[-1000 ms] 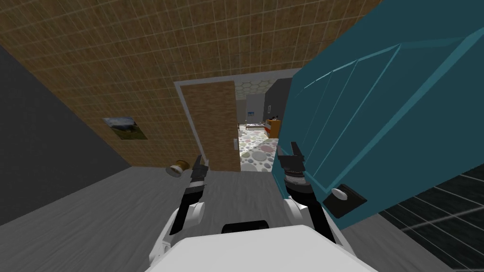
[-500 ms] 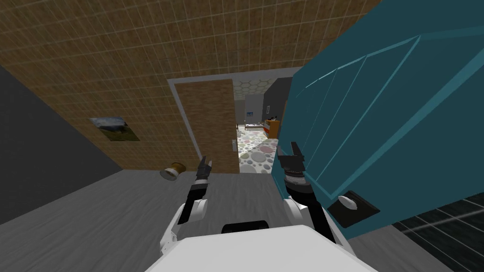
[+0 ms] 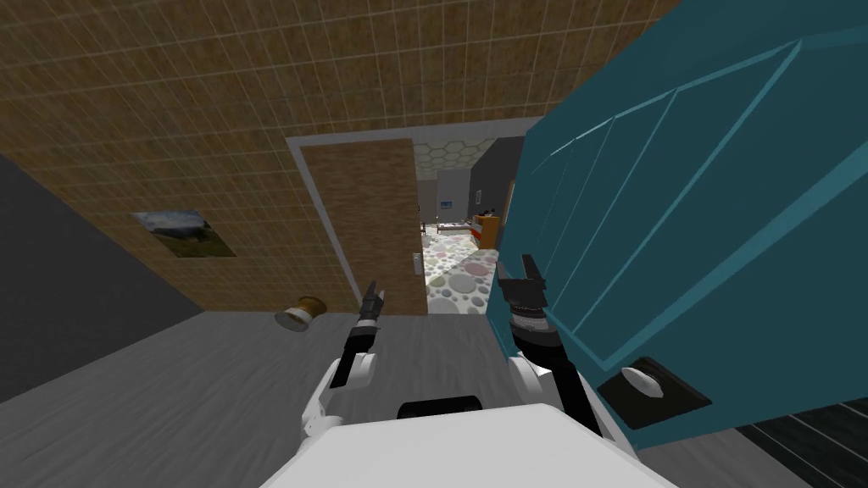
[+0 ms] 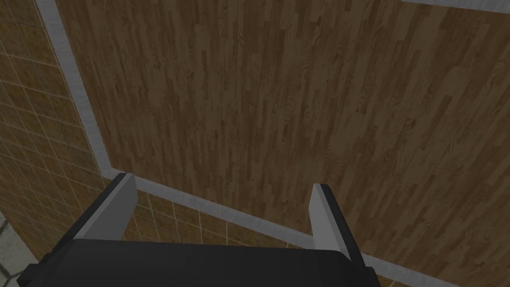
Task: Pull the door open
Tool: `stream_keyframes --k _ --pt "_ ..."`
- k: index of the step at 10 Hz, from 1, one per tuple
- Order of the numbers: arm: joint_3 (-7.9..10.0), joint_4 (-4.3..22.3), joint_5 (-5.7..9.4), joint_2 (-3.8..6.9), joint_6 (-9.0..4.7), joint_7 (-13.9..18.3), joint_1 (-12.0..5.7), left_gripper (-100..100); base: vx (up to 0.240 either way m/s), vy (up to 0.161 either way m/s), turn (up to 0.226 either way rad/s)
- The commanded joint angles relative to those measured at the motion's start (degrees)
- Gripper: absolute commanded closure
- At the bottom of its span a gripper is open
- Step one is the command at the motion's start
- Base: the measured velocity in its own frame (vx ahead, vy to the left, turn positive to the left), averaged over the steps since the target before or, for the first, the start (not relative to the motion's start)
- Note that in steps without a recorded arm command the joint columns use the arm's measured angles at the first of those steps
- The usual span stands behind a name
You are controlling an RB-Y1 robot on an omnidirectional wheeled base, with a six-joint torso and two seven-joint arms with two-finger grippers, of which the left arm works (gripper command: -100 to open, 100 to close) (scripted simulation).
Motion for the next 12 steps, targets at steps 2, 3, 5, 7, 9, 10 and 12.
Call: stream_keyframes --k 2,3,5,7,9,10,12 --pt "-0.11 3.97 0.04 0.35 0.85 -0.21 -2.34 -100 0.104 -0.025 -0.037" --pt "-0.16 5.42 0.06 0.47 1.13 -0.27 -3.17 -100 0.102 -0.013 -0.044" --pt "-0.25 8.17 0.1 0.7 1.69 -0.39 -4.83 -100 0.106 -0.018 -0.033" --pt "-0.34 11.08 0.13 0.89 2.22 -0.5 -6.42 -100 0.096 -0.004 -0.037" --pt "-0.43 13.8 0.17 1.07 2.75 -0.62 -7.98 -100 0.102 -0.008 -0.031" --pt "-0.47 15.11 0.18 1.15 3.0 -0.67 -8.73 -100 0.094 -0.001 -0.032" --pt "-0.55 17.58 0.21 1.28 3.47 -0.77 -10.14 -100 0.099 -0.019 -0.034"
